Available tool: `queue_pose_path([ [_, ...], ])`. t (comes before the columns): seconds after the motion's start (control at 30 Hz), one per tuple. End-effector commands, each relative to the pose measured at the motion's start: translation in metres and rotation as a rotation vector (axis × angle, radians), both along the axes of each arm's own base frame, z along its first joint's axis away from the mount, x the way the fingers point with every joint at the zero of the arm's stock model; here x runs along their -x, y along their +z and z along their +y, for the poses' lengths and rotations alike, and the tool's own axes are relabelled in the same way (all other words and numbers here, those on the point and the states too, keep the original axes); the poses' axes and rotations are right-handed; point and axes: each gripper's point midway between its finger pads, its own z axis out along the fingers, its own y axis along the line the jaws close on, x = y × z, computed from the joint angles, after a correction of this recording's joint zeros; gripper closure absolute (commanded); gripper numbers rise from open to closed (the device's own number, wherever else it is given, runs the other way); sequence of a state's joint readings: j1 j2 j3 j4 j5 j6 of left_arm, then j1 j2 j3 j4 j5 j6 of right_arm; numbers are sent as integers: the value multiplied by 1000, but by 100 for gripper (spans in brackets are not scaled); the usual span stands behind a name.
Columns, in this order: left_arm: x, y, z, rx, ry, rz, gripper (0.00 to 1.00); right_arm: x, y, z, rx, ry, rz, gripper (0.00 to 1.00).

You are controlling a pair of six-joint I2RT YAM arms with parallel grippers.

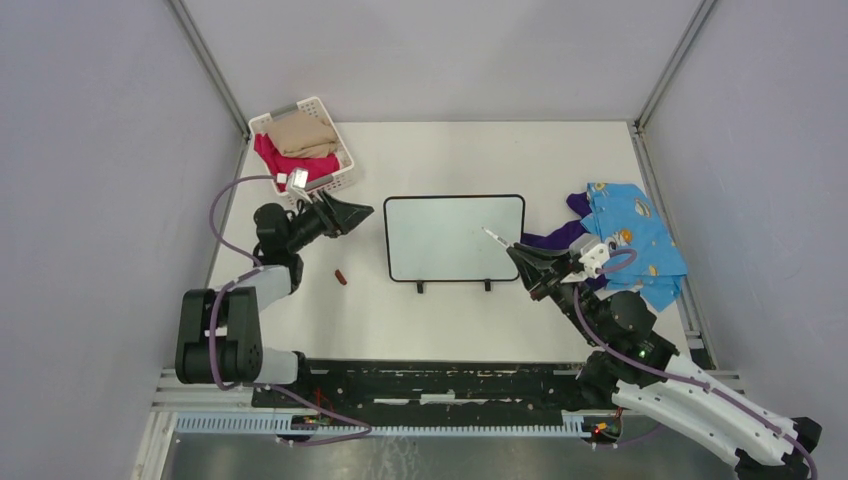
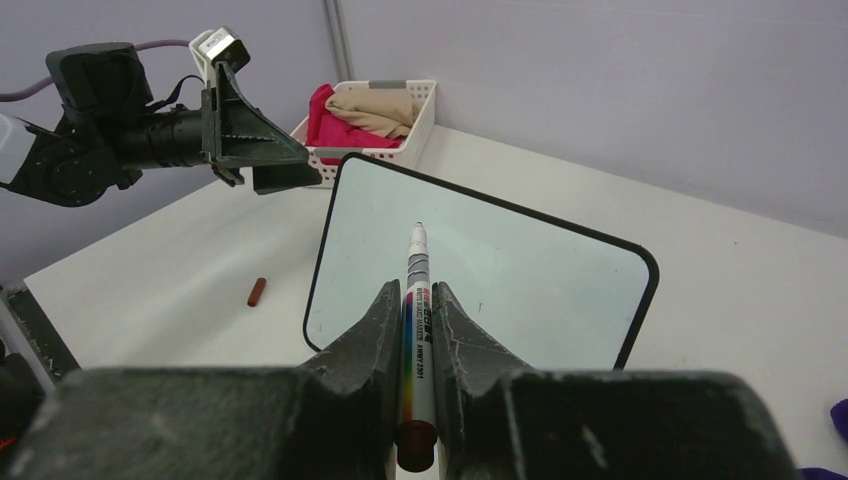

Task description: Write a sentence on the whiteboard

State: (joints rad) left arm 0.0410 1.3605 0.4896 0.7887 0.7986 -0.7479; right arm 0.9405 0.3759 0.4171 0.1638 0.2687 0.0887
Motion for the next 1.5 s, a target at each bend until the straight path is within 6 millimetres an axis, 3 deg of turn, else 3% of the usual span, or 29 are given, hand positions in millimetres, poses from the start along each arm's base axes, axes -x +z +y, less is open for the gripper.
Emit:
queue_pose_path([
  [0.0, 4, 20, -14, 46, -129, -113, 23, 2, 12, 4, -45, 19, -25, 100],
  [0.13, 9, 19, -27, 95, -222, -139, 26, 1, 10, 7, -44, 27, -19, 100],
  [0.47, 20, 13, -36, 199, -308, -186, 33, 0, 7, 11, -50, 35, -5, 100],
  [1.23, 22, -34, -62, 78, -353, -102, 44, -2, 7, 17, -60, 48, 13, 100],
  [1.47, 24, -35, -65, 86, -366, -96, 48, -2, 5, 20, -69, 57, 26, 100],
])
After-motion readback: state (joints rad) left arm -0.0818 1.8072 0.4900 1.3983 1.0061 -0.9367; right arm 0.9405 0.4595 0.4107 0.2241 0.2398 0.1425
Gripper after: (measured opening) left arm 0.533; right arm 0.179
